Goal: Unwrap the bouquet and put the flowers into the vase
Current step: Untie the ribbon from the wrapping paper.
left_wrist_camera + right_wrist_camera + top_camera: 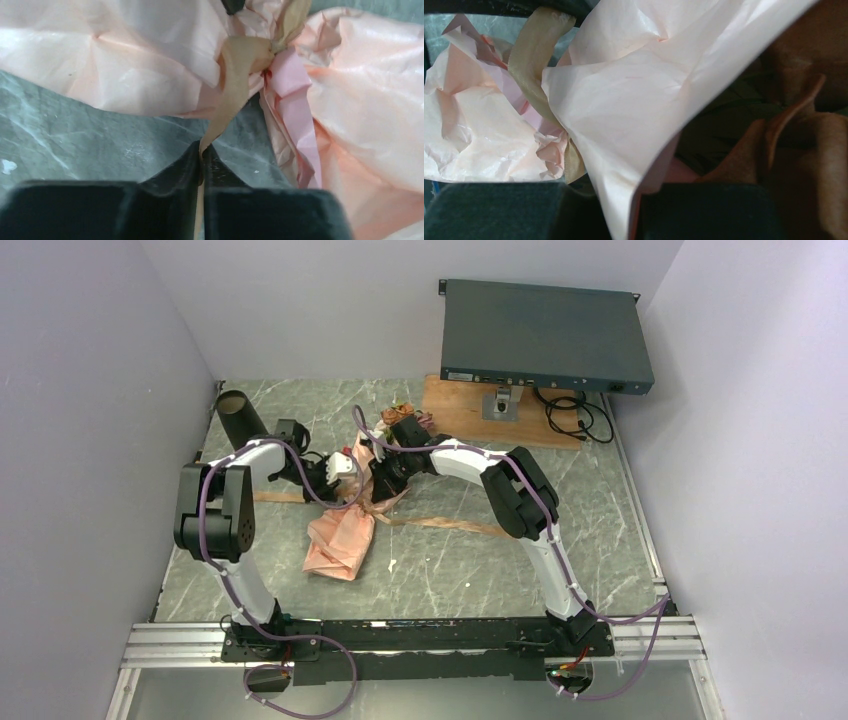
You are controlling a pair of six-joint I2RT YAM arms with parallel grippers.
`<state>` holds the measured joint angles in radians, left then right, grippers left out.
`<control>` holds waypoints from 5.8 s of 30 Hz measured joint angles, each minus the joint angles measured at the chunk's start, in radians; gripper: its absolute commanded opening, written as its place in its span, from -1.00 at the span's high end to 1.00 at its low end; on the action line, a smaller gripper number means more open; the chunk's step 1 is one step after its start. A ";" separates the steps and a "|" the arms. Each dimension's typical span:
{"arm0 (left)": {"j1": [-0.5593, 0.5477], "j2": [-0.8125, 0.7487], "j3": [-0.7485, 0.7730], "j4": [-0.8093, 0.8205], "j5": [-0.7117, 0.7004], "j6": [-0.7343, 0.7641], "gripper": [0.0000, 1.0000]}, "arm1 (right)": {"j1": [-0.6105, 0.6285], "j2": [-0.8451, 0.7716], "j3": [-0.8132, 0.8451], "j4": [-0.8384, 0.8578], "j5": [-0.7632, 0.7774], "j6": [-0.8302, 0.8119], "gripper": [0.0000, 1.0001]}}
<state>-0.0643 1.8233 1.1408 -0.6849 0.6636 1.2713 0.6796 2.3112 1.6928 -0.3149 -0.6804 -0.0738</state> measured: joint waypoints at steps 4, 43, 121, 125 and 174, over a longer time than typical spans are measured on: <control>-0.008 -0.008 0.013 0.014 0.006 -0.093 1.00 | 0.000 0.000 0.000 0.000 0.001 0.000 1.00; 0.026 -0.308 -0.008 0.108 0.169 -1.330 1.00 | -0.008 -0.004 0.008 0.029 0.108 -0.056 1.00; -0.208 -0.085 -0.106 0.123 0.108 0.080 -0.82 | -0.138 -0.406 -0.469 0.394 -0.263 0.338 1.00; -0.208 -0.078 -0.103 0.126 0.118 0.080 -0.82 | -0.139 -0.406 -0.482 0.443 -0.274 0.418 1.00; -0.135 -0.312 -0.135 0.168 0.136 -0.127 -0.23 | -0.061 -0.102 -0.199 0.208 0.094 0.222 0.63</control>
<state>-0.1997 1.5112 1.0054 -0.5167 0.7994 1.1446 0.6189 2.2089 1.4940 -0.1066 -0.5861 0.1482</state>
